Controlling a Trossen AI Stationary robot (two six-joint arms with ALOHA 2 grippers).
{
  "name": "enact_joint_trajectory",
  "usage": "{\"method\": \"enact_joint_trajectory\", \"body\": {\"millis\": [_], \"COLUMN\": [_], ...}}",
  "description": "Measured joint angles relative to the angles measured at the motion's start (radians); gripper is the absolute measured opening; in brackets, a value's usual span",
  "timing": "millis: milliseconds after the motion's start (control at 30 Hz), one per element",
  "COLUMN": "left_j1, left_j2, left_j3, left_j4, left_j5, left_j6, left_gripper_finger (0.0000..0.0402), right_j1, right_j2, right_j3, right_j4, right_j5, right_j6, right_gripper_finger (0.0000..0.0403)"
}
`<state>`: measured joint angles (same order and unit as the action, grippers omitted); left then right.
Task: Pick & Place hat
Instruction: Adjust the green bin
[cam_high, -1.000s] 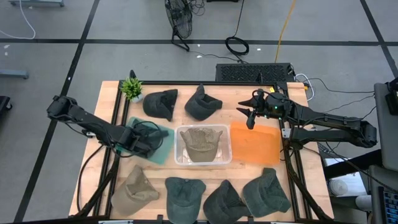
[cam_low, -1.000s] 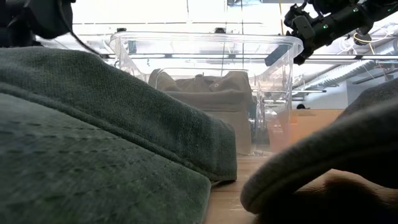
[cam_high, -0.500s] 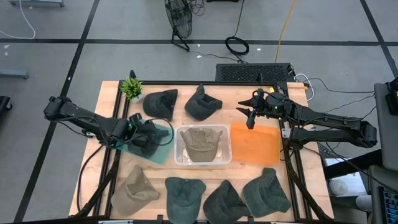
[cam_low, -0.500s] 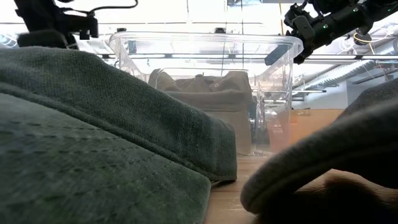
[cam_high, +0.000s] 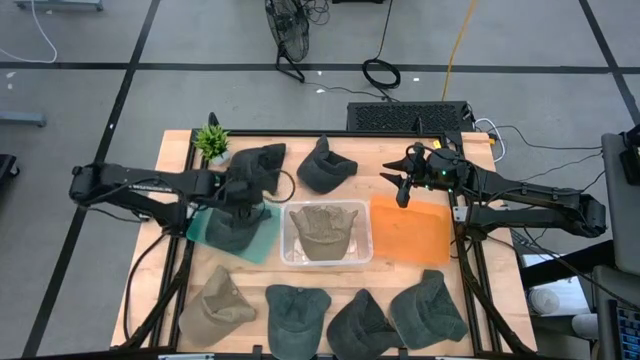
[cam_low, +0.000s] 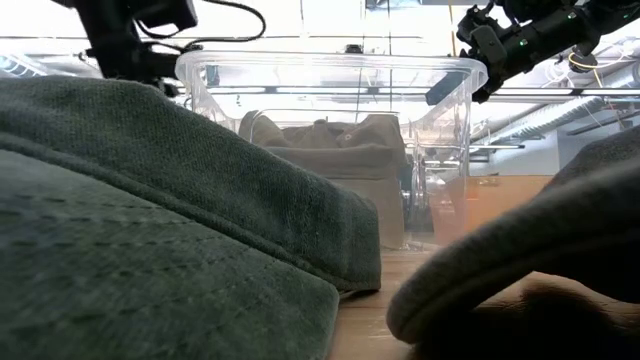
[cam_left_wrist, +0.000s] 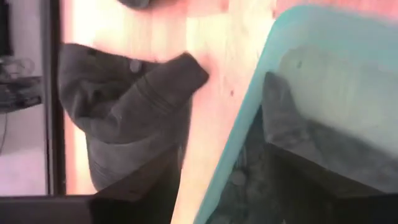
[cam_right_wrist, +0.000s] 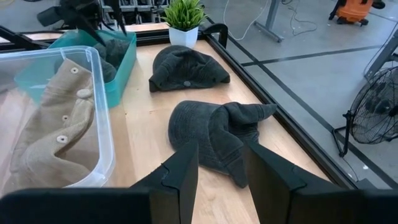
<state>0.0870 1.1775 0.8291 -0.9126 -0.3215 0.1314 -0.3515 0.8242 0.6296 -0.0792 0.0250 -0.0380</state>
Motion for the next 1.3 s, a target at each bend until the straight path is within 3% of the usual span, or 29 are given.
{"method": "enact_joint_trajectory", "body": {"millis": [200,467,833,1100,1300], "left_j1": [0.137,0.217,0.282,0.279,0.252], "left_j2": [0.093,0.205,0.242,0.242,0.242], "left_j3": [-0.001,-0.001,-0.001,-0.001,-0.001], "left_j4": [-0.006,-0.005,-0.120,-0.149,-0.148], "left_j5": [0.130,0.111,0.110,0.127,0.127], "left_j6": [0.099,0.158,0.100,0.085,0.157], "left_gripper_finger": [0.0206,0.0168,0.0012,0.0039,0.0031], "right_j1": [0.000,0.000,0.000,0.000,0.000], "right_j2": [0.000,0.003,0.004,0.004,0.004], "right_j3": [0.000,0.000,-0.028,-0.031,-0.031], "right_j4": [-0.011,-0.009,0.000,0.000,0.000], "right_j5": [0.000,0.000,0.002,0.003,0.003], "right_j6": [0.000,-0.010,-0.024,-0.026,-0.026], "right_gripper_finger": [0.0116,0.0116,0.0116,0.0116,0.0116]}}
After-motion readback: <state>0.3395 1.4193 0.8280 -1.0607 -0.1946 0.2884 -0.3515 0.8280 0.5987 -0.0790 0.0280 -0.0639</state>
